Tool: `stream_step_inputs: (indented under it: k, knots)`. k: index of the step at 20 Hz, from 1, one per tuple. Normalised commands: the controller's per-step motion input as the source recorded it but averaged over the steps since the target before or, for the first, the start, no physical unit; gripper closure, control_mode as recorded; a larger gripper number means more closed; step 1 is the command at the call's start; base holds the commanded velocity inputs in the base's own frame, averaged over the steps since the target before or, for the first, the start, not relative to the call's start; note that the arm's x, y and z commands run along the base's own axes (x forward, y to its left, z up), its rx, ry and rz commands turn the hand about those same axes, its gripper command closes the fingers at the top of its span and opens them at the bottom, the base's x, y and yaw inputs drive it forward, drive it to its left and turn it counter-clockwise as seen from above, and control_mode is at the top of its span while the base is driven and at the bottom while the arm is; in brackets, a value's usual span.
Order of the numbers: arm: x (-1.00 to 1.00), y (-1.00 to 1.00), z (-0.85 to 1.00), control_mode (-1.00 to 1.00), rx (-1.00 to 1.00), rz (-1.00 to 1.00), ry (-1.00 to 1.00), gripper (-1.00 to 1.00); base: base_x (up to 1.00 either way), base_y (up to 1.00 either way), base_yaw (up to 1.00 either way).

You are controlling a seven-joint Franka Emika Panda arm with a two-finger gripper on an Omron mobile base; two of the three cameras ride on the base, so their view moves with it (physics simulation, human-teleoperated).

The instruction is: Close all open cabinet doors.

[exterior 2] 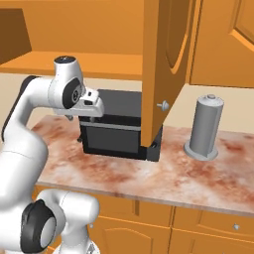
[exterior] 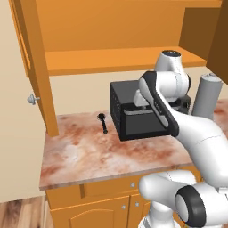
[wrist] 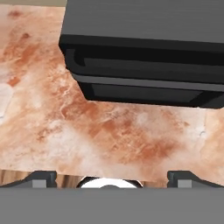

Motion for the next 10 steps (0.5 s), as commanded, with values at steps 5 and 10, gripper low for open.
stream_step_inputs:
  k: [5, 10]
  knots:
    - [-0.54, -0.08, 0.00, -1.00, -0.05, 0.00, -0.29, -1.00, 0.00, 0.00, 0.00]
    - [-0.55, -0.23, 0.00, -1.00, -0.05, 0.00, -0.32, -1.00, 0.00, 0.00, 0.00]
